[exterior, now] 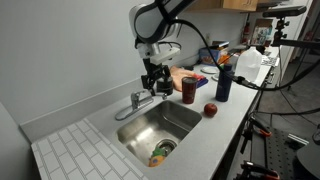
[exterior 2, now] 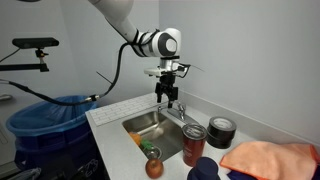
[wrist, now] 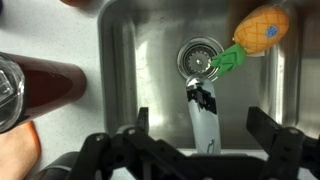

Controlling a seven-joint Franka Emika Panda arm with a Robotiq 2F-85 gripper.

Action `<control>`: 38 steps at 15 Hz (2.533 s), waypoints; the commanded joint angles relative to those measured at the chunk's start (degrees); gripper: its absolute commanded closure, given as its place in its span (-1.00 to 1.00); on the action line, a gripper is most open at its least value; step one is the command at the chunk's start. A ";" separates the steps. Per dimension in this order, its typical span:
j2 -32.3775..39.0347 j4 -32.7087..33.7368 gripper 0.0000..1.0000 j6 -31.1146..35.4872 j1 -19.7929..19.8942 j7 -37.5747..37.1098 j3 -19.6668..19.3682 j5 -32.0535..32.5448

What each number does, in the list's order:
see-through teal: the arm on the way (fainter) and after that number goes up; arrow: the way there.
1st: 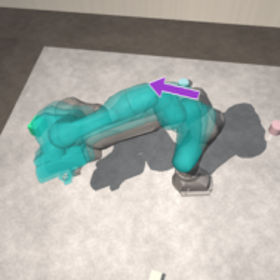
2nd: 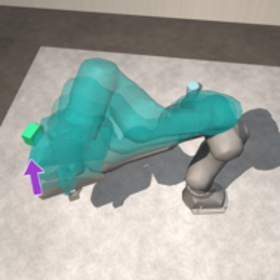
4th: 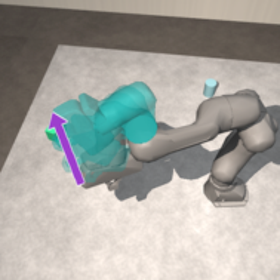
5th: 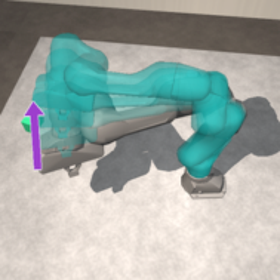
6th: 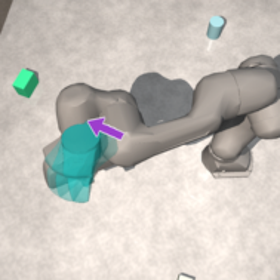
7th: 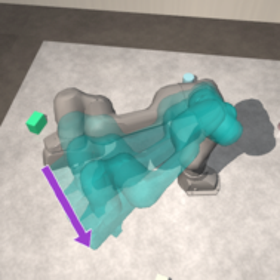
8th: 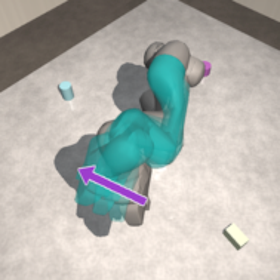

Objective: Slide the spout to the right, then open the faucet

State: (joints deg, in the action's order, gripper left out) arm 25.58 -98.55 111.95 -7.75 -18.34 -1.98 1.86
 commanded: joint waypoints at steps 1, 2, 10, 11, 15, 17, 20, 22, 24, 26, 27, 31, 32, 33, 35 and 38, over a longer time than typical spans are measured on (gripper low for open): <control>-1.89 -3.16 -1.00 5.25 1.92 3.13 1.66 -2.94; -1.92 -3.54 -1.00 6.52 2.09 3.80 1.81 -3.64; -2.11 -4.45 -1.00 7.68 4.82 12.87 4.38 -10.62; -2.08 -4.35 -1.00 7.22 5.26 14.39 4.74 -11.51; 1.32 -1.69 -1.00 7.65 2.77 13.40 7.57 -13.66; 1.84 -0.98 -1.00 7.46 2.28 13.73 8.77 -13.66; 2.14 -0.86 -1.00 8.16 0.96 12.75 9.01 -11.42; 1.61 -1.29 -1.00 9.05 -0.98 10.05 7.10 -5.87; 0.81 -1.92 -1.00 10.05 -2.35 7.55 5.68 -0.54; 1.06 -2.02 -1.00 11.58 -3.51 4.23 4.32 3.91; 1.30 -1.86 -1.00 11.71 -3.93 2.44 3.76 5.34; 1.73 -1.80 -1.00 10.77 -4.82 -2.76 2.18 9.11; 1.68 -2.03 -1.00 10.59 -4.94 -3.65 1.88 9.97; 1.55 -2.39 -1.00 10.56 -5.13 -4.60 1.54 10.98; 1.10 -3.10 -1.00 10.37 -5.58 -6.56 0.88 12.98; 1.41 -2.94 -1.00 10.15 -6.24 -9.48 0.01 15.81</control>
State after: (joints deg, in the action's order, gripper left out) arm 27.36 -100.99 122.72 -12.32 -24.56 0.05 14.39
